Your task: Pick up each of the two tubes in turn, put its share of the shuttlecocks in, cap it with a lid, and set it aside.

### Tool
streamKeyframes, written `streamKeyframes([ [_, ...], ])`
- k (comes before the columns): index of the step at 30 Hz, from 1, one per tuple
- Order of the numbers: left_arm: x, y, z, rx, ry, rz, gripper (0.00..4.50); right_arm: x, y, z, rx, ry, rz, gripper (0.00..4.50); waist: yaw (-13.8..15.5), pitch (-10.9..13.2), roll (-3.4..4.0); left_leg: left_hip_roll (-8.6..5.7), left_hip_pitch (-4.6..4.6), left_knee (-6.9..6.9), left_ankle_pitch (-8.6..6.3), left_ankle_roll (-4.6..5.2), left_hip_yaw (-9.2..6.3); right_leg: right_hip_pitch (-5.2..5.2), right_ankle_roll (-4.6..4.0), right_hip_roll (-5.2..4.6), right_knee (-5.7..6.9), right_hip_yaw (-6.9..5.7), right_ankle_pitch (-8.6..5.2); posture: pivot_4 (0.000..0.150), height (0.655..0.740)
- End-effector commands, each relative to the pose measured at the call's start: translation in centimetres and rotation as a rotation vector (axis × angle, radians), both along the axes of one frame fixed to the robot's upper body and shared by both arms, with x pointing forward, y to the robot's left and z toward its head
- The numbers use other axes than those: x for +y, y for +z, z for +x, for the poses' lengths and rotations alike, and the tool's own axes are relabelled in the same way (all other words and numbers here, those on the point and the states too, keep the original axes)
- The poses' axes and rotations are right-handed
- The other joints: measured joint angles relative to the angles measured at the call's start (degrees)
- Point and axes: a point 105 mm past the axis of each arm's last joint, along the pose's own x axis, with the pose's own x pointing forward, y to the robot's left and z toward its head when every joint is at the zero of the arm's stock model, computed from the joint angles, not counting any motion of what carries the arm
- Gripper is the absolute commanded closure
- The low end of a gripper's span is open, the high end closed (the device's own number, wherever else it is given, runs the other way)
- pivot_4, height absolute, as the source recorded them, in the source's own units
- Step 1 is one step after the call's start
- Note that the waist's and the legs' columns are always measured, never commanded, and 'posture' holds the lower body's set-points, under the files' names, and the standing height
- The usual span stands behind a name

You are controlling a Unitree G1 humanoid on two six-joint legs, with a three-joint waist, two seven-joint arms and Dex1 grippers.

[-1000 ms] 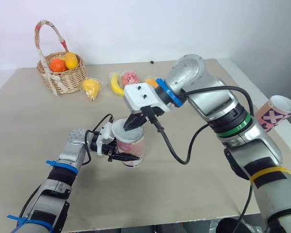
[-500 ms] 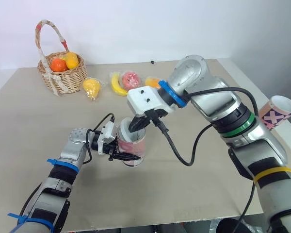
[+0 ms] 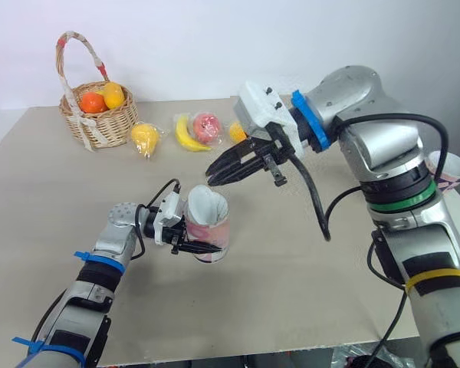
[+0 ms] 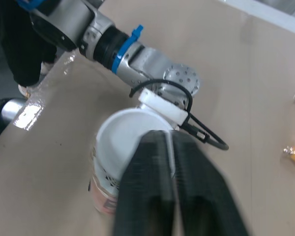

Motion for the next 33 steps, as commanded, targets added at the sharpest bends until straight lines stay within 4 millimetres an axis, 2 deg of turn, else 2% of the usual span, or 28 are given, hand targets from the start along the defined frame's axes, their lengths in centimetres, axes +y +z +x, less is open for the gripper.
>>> streamKeyframes([
  [1, 0.8, -2.4, 0.3, 0.072, 0.059, 0.079, 2.17, -0.2, 1.3, 0.0, -0.064, -0.056, 0.067, 2.48, 0.0, 0.0, 0.0, 0.0, 0.0, 0.0, 0.0, 0.0, 0.01, -0.01, 0.01, 0.0, 0.0, 0.0, 0.0, 0.15, 0.7298],
  [7, 0.9, -2.4, 0.4, 0.073, 0.06, 0.084, 2.17, 0.7, 0.8, 1.1, -0.123, -0.097, 0.064, 2.48, -0.01, 0.0, 0.0, 0.0, 0.0, 0.0, 0.0, 0.0, -0.01, -0.01, 0.01, 0.0, 0.0, -0.01, 0.01, 0.15, 0.7298],
  [15, 1.0, -2.3, 0.5, 0.068, 0.068, 0.082, 2.17, 1.9, -0.7, 0.6, -0.123, -0.031, 0.011, 2.48, -0.01, 0.0, 0.0, 0.0, 0.01, 0.0, 0.01, 0.01, -0.02, 0.0, 0.02, 0.01, 0.0, -0.01, 0.01, 0.15, 0.7298],
  [25, 1.0, -2.3, 0.6, 0.063, 0.077, 0.079, 2.17, 3.3, -0.7, 0.7, -0.124, 0.002, 0.028, 2.48, -0.02, 0.0, 0.0, 0.0, 0.0, 0.0, 0.02, 0.03, -0.03, 0.0, 0.02, 0.02, 0.0, -0.01, 0.02, 0.15, 0.7298],
  [28, 1.0, -2.2, 0.6, 0.061, 0.077, 0.078, 2.17, 3.2, -0.6, 0.5, -0.11, 0.017, 0.03, 3.28, -0.02, 0.0, 0.0, 0.0, 0.0, 0.0, 0.02, 0.03, -0.03, 0.0, 0.02, 0.02, 0.0, -0.01, 0.02, 0.15, 0.7298],
  [30, 1.0, -2.2, 0.6, 0.059, 0.076, 0.08, 2.17, 3.0, -0.4, 0.3, -0.102, 0.026, 0.03, 4.22, -0.02, 0.0, 0.0, 0.0, 0.0, 0.0, 0.02, 0.03, -0.03, 0.0, 0.02, 0.02, 0.0, -0.01, 0.02, 0.15, 0.7298],
  [31, 1.0, -2.2, 0.6, 0.057, 0.075, 0.082, 2.17, 2.9, -0.3, 0.1, -0.097, 0.032, 0.029, 4.44, -0.02, 0.0, 0.0, 0.0, 0.0, 0.0, 0.02, 0.03, -0.04, 0.01, 0.02, 0.03, 0.0, -0.01, 0.02, 0.15, 0.7298],
  [33, 1.0, -2.1, 0.6, 0.052, 0.073, 0.083, 2.17, 2.7, -0.2, -0.1, -0.085, 0.04, 0.026, 4.44, -0.02, 0.0, 0.0, 0.0, 0.0, 0.0, 0.02, 0.03, -0.04, 0.01, 0.02, 0.03, 0.0, -0.01, 0.02, 0.15, 0.7298],
])
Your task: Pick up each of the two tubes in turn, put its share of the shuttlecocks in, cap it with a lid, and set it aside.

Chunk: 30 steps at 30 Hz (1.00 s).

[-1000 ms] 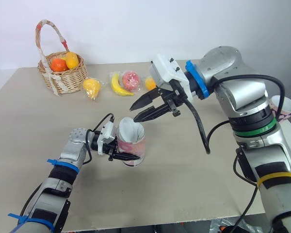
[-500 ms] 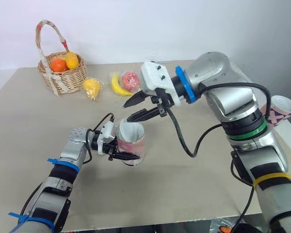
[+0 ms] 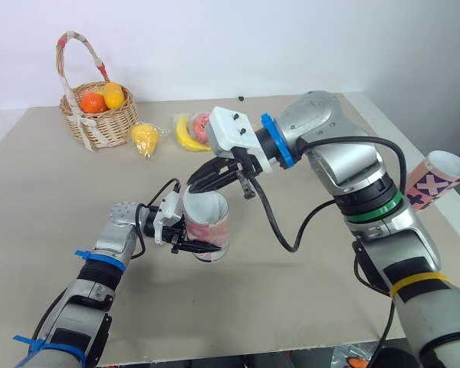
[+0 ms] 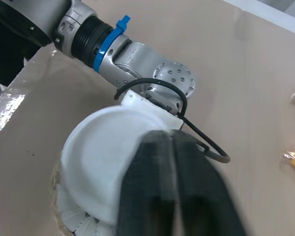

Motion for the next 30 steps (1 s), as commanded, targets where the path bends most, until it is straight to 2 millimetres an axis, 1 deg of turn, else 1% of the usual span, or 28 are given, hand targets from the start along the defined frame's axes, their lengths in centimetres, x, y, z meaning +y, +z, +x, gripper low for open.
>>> streamKeyframes([
  [1, 0.9, -2.1, 0.5, 0.051, 0.074, 0.081, 2.17, -0.2, 1.9, -1.1, -0.028, 0.05, 0.025, 4.44, 0.0, 0.0, 0.0, 0.0, 0.0, 0.0, 0.0, 0.0, 0.0, 0.0, 0.0, 0.0, 0.0, 0.0, 0.0, 0.15, 0.7298],
  [4, 0.9, -1.9, 0.6, 0.033, 0.085, 0.072, 2.17, -0.5, 2.2, -1.1, -0.017, 0.042, 0.028, 4.44, 0.0, 0.0, 0.0, 0.0, 0.0, 0.0, 0.0, 0.0, 0.0, 0.0, 0.0, 0.0, 0.0, 0.0, 0.0, 0.15, 0.7298],
  [7, 0.7, -1.8, 0.8, 0.032, 0.099, 0.052, 2.17, -1.5, 3.4, -1.2, -0.014, 0.025, 0.048, 4.44, 0.05, 0.0, 0.0, -0.01, -0.02, 0.0, 0.0, 0.0, -0.01, 0.0, 0.0, -0.01, 0.0, 0.0, 0.0, 0.15, 0.7298],
  [9, 0.7, -1.8, 0.9, 0.032, 0.11, 0.053, 2.17, -2.8, 5.0, -1.1, -0.023, -0.003, 0.074, 4.44, 0.1, 0.01, 0.0, -0.04, -0.05, 0.02, 0.0, 0.0, -0.01, 0.0, 0.0, -0.03, 0.0, 0.01, 0.0, 0.15, 0.7298],
  [11, 0.7, -1.8, 0.9, 0.031, 0.118, 0.052, 1.35, -4.4, 6.2, -0.7, -0.037, -0.05, 0.086, 4.5, 0.14, 0.02, -0.01, -0.09, -0.08, 0.05, 0.01, -0.01, -0.05, 0.0, 0.0, -0.05, -0.01, 0.01, 0.0, 0.15, 0.7298],
  [12, 0.7, -1.8, 0.9, 0.033, 0.119, 0.05, 1.08, -4.8, 6.4, -0.6, -0.041, -0.063, 0.085, 4.5, 0.09, 0.02, -0.01, -0.11, -0.09, 0.05, 0.01, -0.01, -0.06, -0.01, 0.0, -0.06, -0.01, 0.02, 0.0, 0.15, 0.7298],
  [14, 0.6, -1.9, 0.9, 0.03, 0.112, 0.058, 0.16, -6.2, 6.4, -0.1, -0.062, -0.113, 0.056, 4.5, -0.01, 0.06, -0.06, -0.09, -0.13, 0.04, 0.0, -0.01, -0.03, -0.05, 0.0, -0.05, -0.05, 0.03, 0.0, 0.15, 0.7298],
  [15, 0.6, -1.8, 1.0, 0.02, 0.12, 0.054, 0.07, -7.0, 6.3, 0.2, -0.07, -0.142, 0.041, 4.5, -0.02, 0.1, -0.07, -0.08, -0.2, 0.02, 0.0, -0.01, -0.04, -0.13, 0.0, -0.03, -0.05, 0.03, 0.0, 0.15, 0.7298],
  [16, 0.6, -1.8, 1.1, 0.012, 0.128, 0.051, 0.07, -7.4, 6.3, 0.4, -0.074, -0.161, 0.03, 4.5, -0.03, 0.13, -0.06, -0.05, -0.39, 0.02, 0.0, -0.01, -0.04, -0.3, -0.01, 0.01, -0.05, 0.03, -0.01, 0.15, 0.7298],
  [17, 0.6, -1.8, 1.0, 0.012, 0.127, 0.049, 0.07, -7.8, 6.2, 0.5, -0.076, -0.172, 0.023, 4.5, -0.03, 0.18, -0.04, -0.05, -0.58, 0.01, 0.0, -0.01, -0.04, -0.45, -0.01, 0.02, -0.05, 0.03, 0.0, 0.15, 0.7298],
  [18, 0.6, -1.9, 0.9, -0.002, 0.115, 0.061, 0.07, -8.1, 6.0, 0.5, -0.072, -0.183, 0.014, 4.5, -0.02, 0.2, -0.01, -0.03, -0.7, -0.01, 0.0, -0.01, -0.04, -0.54, 0.2, 0.04, -0.05, 0.03, 0.12, 0.15, 0.7298],
  [19, 0.6, -2.0, 0.8, -0.011, 0.105, 0.072, 0.07, -8.3, 5.9, 0.5, -0.069, -0.188, 0.008, 4.5, -0.02, 0.24, 0.06, -0.03, -0.69, -0.04, -0.02, 0.01, -0.04, -0.54, 0.18, 0.04, -0.05, 0.03, 0.09, 0.15, 0.7298],
  [22, 0.5, -2.1, 0.6, -0.004, 0.083, 0.079, 0.07, -9.1, 3.6, 0.6, -0.025, -0.212, -0.052, 4.5, 0.07, 0.31, 0.15, -0.03, -0.7, -0.14, -0.13, 0.1, -0.05, -0.54, 0.16, 0.06, -0.06, 0.03, -0.13, 0.15, 0.7298],
  [25, 0.5, -1.9, 0.6, -0.006, 0.081, 0.067, 0.07, -9.6, 0.0, 0.3, 0.026, -0.219, -0.143, 4.5, 0.11, 0.32, 0.15, -0.03, -0.73, -0.13, -0.28, 0.24, -0.09, -0.52, 0.18, 0.06, -0.08, 0.0, -0.29, 0.15, 0.7298],
  [30, 0.4, -1.6, 0.5, -0.008, 0.074, 0.05, 0.07, -10.6, -5.6, 0.7, 0.065, -0.247, -0.294, 4.5, 0.1, 0.36, 0.14, -0.08, -0.76, -0.1, -0.32, 0.26, -0.05, -0.52, 0.25, 0.0, -0.11, 0.03, -0.33, 0.15, 0.7298],
])
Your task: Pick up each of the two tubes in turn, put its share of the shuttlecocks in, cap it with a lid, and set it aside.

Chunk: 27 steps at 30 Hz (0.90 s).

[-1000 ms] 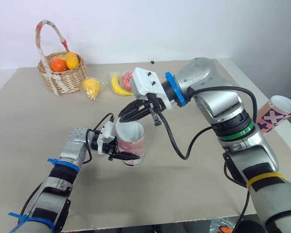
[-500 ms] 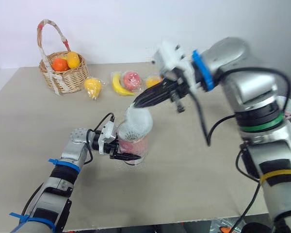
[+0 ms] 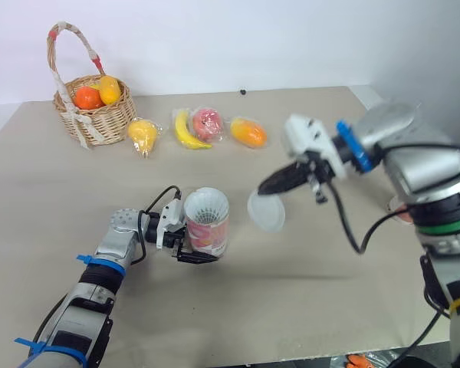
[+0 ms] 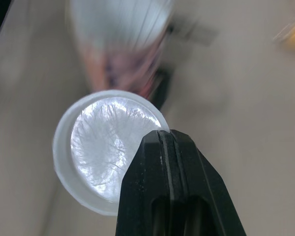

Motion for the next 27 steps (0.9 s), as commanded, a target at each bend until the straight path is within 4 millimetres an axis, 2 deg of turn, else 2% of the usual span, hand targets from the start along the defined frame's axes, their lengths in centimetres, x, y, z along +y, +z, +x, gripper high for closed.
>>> streamKeyframes([
  [1, 0.1, 0.6, 0.0, -0.015, -0.002, -0.017, 0.07, -0.4, -1.9, 0.1, -0.038, 0.009, -0.088, 4.5, -0.01, 0.02, -0.02, 0.0, 0.0, 0.02, 0.0, 0.0, 0.0, 0.0, 0.01, 0.0, 0.0, 0.0, 0.0, 0.15, 0.7298],
  [4, -0.1, 1.1, 0.0, -0.01, -0.011, -0.039, 0.07, -0.3, -3.8, 1.2, -0.016, -0.031, -0.103, 4.5, -0.07, 0.03, -0.04, 0.0, 0.01, 0.06, 0.0, 0.0, 0.0, 0.01, 0.02, 0.02, 0.01, 0.0, 0.02, 0.15, 0.7298],
  [7, -0.2, 1.5, -0.1, -0.001, -0.016, -0.05, 0.07, -0.2, -4.5, 2.3, -0.025, -0.07, -0.104, 4.5, -0.06, 0.06, -0.08, 0.03, 0.01, 0.09, 0.0, -0.01, -0.02, 0.02, -0.01, 0.05, 0.02, -0.02, 0.06, 0.15, 0.7298],
  [9, -0.2, 1.5, -0.1, -0.004, -0.014, -0.046, 0.0, -0.4, -4.6, 2.7, -0.024, -0.079, -0.111, 3.74, -0.03, 0.06, -0.08, 0.03, 0.0, 0.09, 0.0, -0.01, -0.02, 0.02, -0.01, 0.05, 0.02, -0.02, 0.06, 0.15, 0.7298],
  [10, -0.2, 1.6, -0.1, -0.006, -0.014, -0.044, 0.0, -0.6, -4.5, 2.7, -0.024, -0.081, -0.114, 3.58, -0.02, 0.06, -0.08, 0.02, 0.0, 0.09, 0.0, -0.01, -0.02, 0.02, -0.01, 0.04, 0.02, -0.01, 0.06, 0.15, 0.7298],
  [11, -0.2, 1.6, -0.1, -0.007, -0.014, -0.043, 0.0, -0.7, -4.4, 2.7, -0.023, -0.084, -0.113, 3.18, -0.01, 0.06, -0.08, 0.02, -0.01, 0.08, 0.0, -0.01, -0.02, 0.02, -0.01, 0.03, 0.01, -0.01, 0.06, 0.15, 0.7298],
  [12, -0.2, 1.6, -0.1, -0.007, -0.014, -0.042, 0.0, -0.8, -4.1, 2.6, -0.019, -0.086, -0.106, 2.84, -0.01, 0.06, -0.08, 0.02, -0.01, 0.08, 0.0, -0.01, -0.02, 0.02, 0.0, 0.03, 0.01, -0.01, 0.05, 0.15, 0.7298],
  [13, -0.2, 1.6, -0.1, -0.008, -0.014, -0.041, 0.0, -0.9, -3.6, 2.6, -0.017, -0.092, -0.093, 2.24, 0.0, 0.06, -0.08, 0.0, -0.02, 0.08, 0.0, -0.01, -0.02, 0.02, 0.0, 0.01, 0.01, -0.01, 0.05, 0.15, 0.7298],
  [14, -0.2, 1.6, -0.1, -0.008, -0.015, -0.041, 0.0, -1.1, -2.9, 2.8, -0.02, -0.11, -0.074, 2.05, 0.0, 0.07, -0.08, 0.0, -0.02, 0.08, 0.0, -0.01, -0.02, 0.02, 0.0, 0.01, 0.01, -0.01, 0.05, 0.15, 0.7298],
  [18, -0.2, 1.6, -0.2, -0.006, -0.017, -0.043, 0.0, -1.8, -0.1, 2.9, -0.037, -0.135, -0.011, 2.05, 0.0, 0.09, -0.07, 0.0, -0.02, 0.1, 0.0, -0.01, -0.03, 0.02, -0.01, 0.01, 0.02, -0.02, 0.06, 0.15, 0.7298],
  [21, -0.3, 1.6, -0.2, -0.005, -0.018, -0.048, 0.0, -1.8, 1.4, 1.9, -0.035, -0.115, 0.026, 2.05, 0.01, 0.09, -0.07, 0.01, 0.0, 0.12, 0.0, -0.01, -0.04, 0.05, -0.02, 0.02, 0.02, -0.03, 0.07, 0.15, 0.7298],
  [23, -0.3, 1.8, -0.2, -0.006, -0.019, -0.057, 0.0, -1.6, 1.0, 1.2, -0.027, -0.095, 0.016, 2.05, 0.01, 0.09, -0.07, 0.01, 0.01, 0.11, 0.0, -0.01, -0.05, 0.06, -0.02, 0.02, 0.02, -0.03, 0.06, 0.15, 0.7298],
  [25, -0.4, 1.9, -0.2, -0.007, -0.019, -0.065, 0.0, -1.3, -0.3, 0.6, -0.022, -0.083, -0.017, 2.05, -0.04, 0.09, -0.07, 0.03, 0.01, 0.11, 0.0, -0.01, -0.05, 0.06, -0.02, 0.04, 0.02, -0.03, 0.06, 0.15, 0.7298],
  [27, -0.5, 2.1, -0.2, -0.007, -0.018, -0.076, 0.0, -0.9, -1.4, 0.6, -0.025, -0.097, -0.03, 2.05, -0.03, 0.09, -0.07, 0.03, 0.01, 0.12, 0.0, -0.01, -0.05, 0.06, -0.02, 0.05, 0.03, -0.03, 0.06, 0.15, 0.7298],
])
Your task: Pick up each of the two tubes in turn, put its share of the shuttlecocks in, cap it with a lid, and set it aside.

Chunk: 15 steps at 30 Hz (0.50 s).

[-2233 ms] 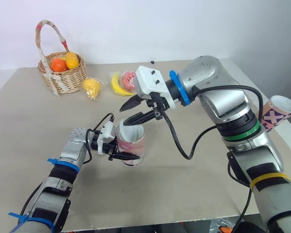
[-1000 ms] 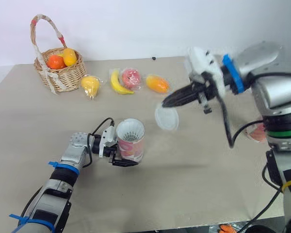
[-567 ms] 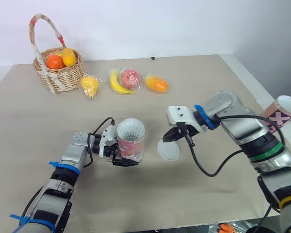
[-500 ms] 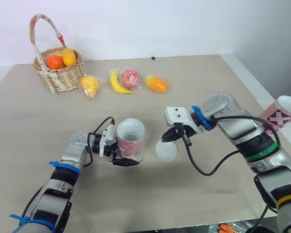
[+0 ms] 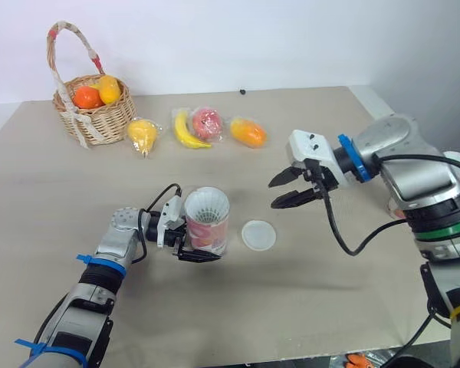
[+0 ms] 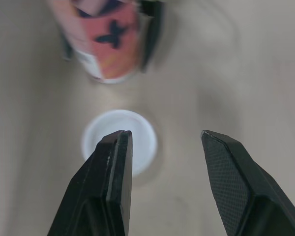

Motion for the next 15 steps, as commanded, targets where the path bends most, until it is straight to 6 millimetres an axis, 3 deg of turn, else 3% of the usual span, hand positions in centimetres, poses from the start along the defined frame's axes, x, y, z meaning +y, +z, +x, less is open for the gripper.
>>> streamKeyframes([
  [1, 0.0, 1.3, 0.1, -0.031, 0.002, -0.05, 0.0, 1.0, -1.0, -0.2, -0.027, -0.005, -0.019, 2.05, -0.01, 0.0, 0.0, 0.0, 0.0, 0.01, 0.0, 0.0, 0.01, 0.0, 0.0, 0.0, 0.01, 0.01, 0.01, 0.15, 0.7298],
  [5, 0.0, 1.6, 0.2, -0.033, 0.007, -0.061, 0.0, 1.7, -2.4, 0.8, -0.053, -0.065, -0.042, 2.05, -0.01, 0.0, 0.0, 0.0, 0.01, 0.1, 0.01, -0.02, 0.03, 0.0, -0.02, 0.0, 0.06, 0.02, 0.11, 0.15, 0.7298],
  [15, 0.4, 0.5, 0.5, -0.023, 0.05, 0.013, 0.0, 1.6, -2.8, 1.1, -0.044, -0.076, -0.053, 2.05, 0.02, 0.0, 0.0, -0.02, 0.0, 0.14, 0.03, -0.05, 0.01, 0.01, 0.0, 0.0, 0.08, 0.02, 0.14, 0.15, 0.7298],
])
